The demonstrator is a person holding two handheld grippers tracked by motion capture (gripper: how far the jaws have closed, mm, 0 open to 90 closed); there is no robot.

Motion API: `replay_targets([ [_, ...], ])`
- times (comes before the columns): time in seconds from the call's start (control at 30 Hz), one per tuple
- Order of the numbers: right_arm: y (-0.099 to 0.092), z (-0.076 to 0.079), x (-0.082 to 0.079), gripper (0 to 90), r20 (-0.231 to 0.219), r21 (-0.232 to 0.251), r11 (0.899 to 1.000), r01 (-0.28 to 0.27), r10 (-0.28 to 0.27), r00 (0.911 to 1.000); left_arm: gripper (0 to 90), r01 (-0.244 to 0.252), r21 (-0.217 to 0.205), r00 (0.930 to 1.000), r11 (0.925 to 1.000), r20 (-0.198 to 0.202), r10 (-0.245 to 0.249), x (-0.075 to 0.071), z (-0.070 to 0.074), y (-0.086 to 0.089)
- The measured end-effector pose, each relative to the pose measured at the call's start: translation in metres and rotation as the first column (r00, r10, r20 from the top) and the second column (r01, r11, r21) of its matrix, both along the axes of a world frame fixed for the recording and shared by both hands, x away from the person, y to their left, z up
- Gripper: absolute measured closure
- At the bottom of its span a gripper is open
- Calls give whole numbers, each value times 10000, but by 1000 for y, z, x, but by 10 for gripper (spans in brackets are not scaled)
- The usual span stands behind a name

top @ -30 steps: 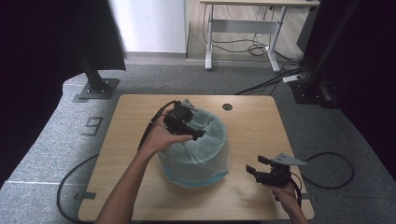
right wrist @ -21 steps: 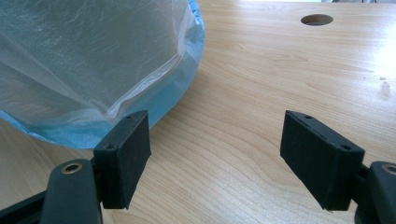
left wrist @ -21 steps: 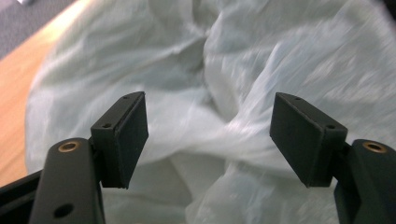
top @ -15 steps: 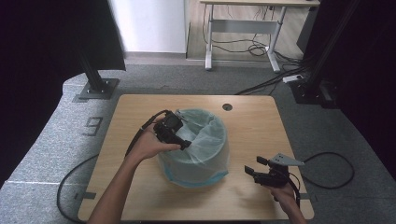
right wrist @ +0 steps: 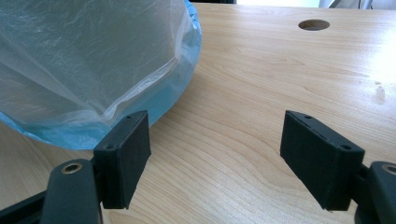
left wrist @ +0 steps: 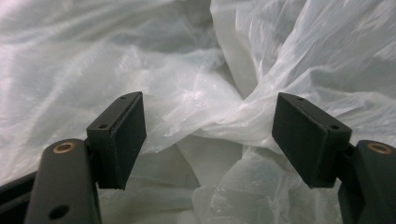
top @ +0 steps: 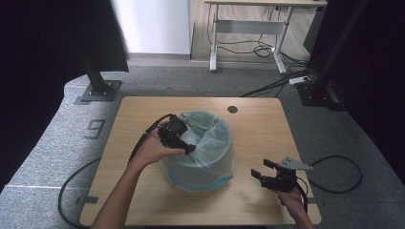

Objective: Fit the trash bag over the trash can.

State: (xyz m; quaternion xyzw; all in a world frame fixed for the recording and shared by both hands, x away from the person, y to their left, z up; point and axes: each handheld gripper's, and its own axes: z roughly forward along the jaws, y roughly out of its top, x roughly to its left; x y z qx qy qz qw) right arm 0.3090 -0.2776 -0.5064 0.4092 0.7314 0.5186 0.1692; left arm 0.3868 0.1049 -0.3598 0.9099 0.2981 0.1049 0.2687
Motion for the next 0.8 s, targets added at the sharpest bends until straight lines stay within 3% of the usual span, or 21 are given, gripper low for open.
replay_targets([
  [0.13, 0, 0, 0, 236, -6, 18, 10000, 29, -29, 10000, 260, -100, -795, 9992, 9968, 390, 132, -5, 8, 9],
  [0.3, 0, -1, 1, 236, -32, 1, 10000, 8, -8, 10000, 261, -279, -1720, 9934, 9847, 1046, 465, -15, 14, 22],
  [0.4, -1, -2, 1, 235, -35, 6, 10000, 20, -20, 10000, 263, -461, -1919, 9877, 9803, 1383, 735, -21, 13, 31],
  [0.53, -3, -1, 2, 235, -68, 42, 10000, 85, -85, 9999, 265, -585, -2429, 9819, 9683, 1609, 997, -29, 10, 45],
  [0.8, -7, -2, 3, 236, -112, 100, 9997, 215, -213, 9997, 266, -642, -2859, 9771, 9561, 1770, 1185, -46, 6, 71],
])
